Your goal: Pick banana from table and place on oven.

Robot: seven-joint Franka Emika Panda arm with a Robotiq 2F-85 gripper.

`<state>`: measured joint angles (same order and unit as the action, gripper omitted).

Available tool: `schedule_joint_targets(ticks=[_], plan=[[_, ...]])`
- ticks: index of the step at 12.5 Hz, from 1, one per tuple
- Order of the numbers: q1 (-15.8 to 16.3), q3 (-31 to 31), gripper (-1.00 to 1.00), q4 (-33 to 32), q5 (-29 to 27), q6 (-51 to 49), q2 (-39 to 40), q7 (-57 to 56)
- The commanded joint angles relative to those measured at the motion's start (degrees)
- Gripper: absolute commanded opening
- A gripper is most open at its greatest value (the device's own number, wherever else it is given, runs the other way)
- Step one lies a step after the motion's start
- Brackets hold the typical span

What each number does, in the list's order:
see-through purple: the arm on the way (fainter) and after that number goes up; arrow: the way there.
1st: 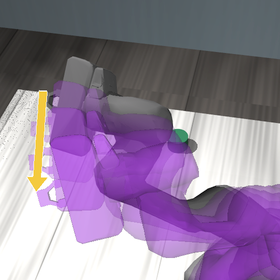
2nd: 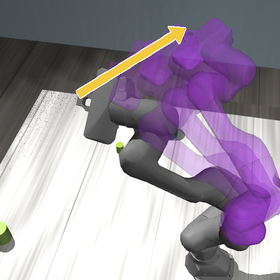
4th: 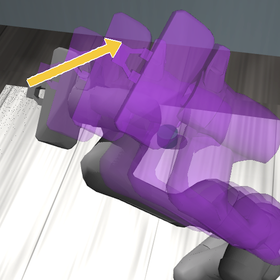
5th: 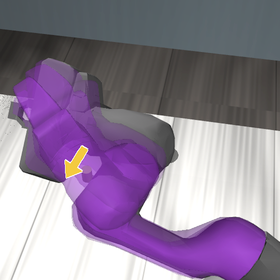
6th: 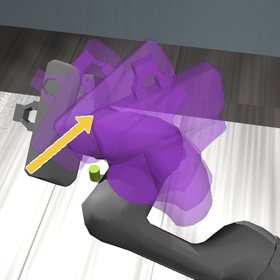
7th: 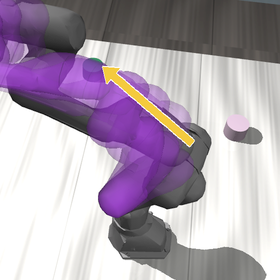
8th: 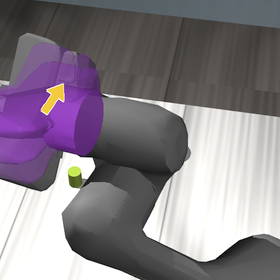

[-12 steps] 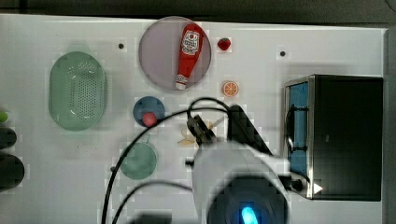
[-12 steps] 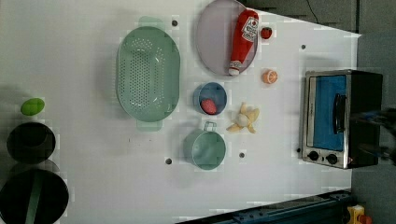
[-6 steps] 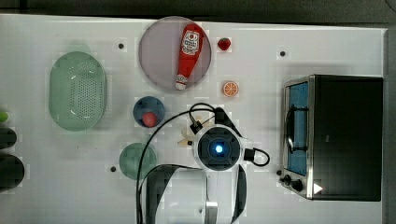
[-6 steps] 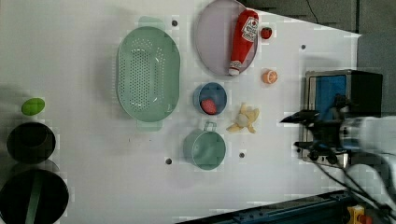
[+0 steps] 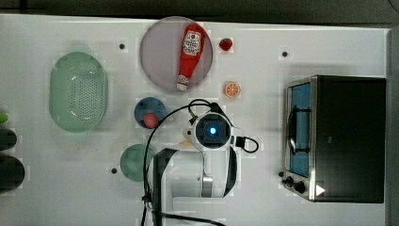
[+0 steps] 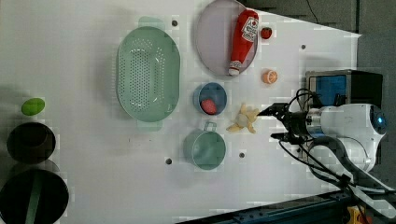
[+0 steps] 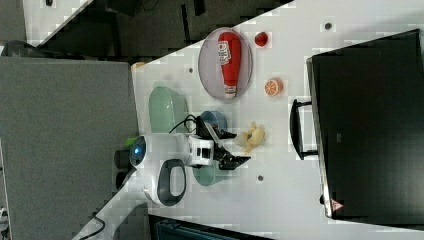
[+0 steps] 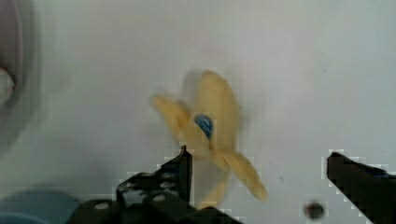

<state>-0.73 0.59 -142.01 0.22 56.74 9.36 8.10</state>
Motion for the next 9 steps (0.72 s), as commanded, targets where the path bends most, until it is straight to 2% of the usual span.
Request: schedule_joint_targets(ticks=[1, 6, 7, 9], plan=[[0.33, -1.48, 1.00, -0.98, 0.02, 5.35, 1.91, 1.20], [0.34, -1.76, 1.00, -0.86, 0.02, 13.01, 9.46, 1.28], [0.35, -1.95, 0.93, -0.85, 0.02, 14.06, 10.15, 1.28], [0.31, -2.03, 0.43, -0.77, 0.02, 14.50, 10.40, 1.32]])
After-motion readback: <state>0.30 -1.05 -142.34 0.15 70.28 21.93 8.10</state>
